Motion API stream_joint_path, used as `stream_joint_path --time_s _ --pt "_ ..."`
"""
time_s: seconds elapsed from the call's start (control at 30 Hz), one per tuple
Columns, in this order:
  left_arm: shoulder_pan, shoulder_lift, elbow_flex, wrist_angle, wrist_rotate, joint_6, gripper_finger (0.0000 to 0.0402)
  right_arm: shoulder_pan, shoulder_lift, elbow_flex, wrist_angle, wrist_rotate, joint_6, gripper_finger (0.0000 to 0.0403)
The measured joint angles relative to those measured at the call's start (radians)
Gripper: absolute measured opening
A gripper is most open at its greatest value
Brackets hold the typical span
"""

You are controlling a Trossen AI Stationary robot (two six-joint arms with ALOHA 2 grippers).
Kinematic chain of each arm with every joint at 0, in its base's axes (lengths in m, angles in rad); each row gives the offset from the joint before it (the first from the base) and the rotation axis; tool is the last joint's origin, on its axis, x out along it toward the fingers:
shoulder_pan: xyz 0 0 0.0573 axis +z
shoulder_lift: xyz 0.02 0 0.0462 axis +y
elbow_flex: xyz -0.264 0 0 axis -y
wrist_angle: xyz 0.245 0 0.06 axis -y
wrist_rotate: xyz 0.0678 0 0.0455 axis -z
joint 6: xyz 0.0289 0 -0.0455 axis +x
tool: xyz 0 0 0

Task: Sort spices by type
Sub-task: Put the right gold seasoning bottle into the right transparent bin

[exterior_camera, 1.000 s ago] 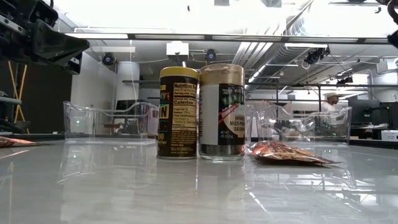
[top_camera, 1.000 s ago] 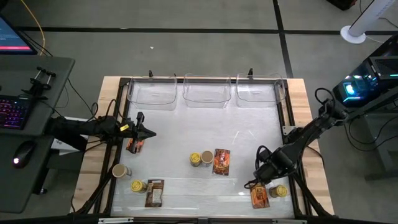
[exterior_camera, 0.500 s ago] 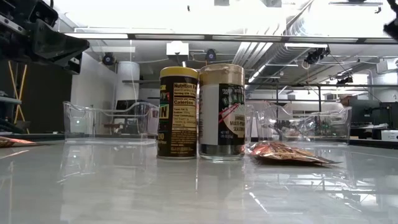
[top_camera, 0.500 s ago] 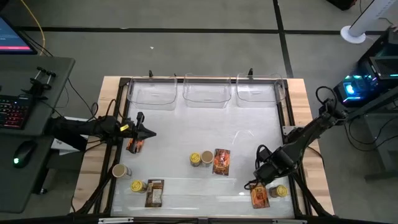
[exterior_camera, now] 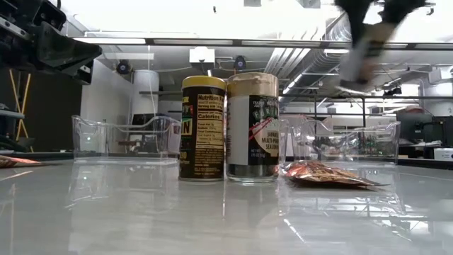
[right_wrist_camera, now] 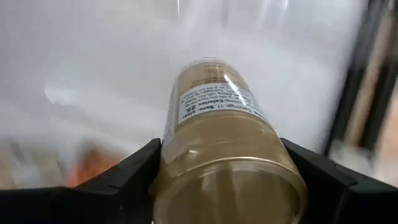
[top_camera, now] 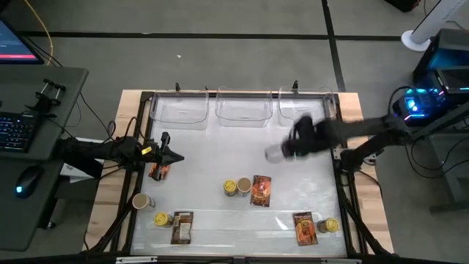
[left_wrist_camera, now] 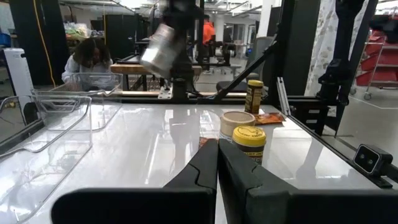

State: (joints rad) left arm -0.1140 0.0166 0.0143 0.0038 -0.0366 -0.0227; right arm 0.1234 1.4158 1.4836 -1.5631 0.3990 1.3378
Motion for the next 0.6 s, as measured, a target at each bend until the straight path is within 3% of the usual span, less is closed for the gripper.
stream_joint_path --time_s 0.33,0.6 --pt "0.0 0.0 0.0 0.0 0.0 0.0 0.0001 -0.692 -0.004 0.01 0.114 0.014 -0.423 0.0272" --pt "0.0 0.0 0.0 0.0 0.0 0.0 0.0001 -1.066 0.123 0.007 0.201 -0.112 -0.709 0.0272"
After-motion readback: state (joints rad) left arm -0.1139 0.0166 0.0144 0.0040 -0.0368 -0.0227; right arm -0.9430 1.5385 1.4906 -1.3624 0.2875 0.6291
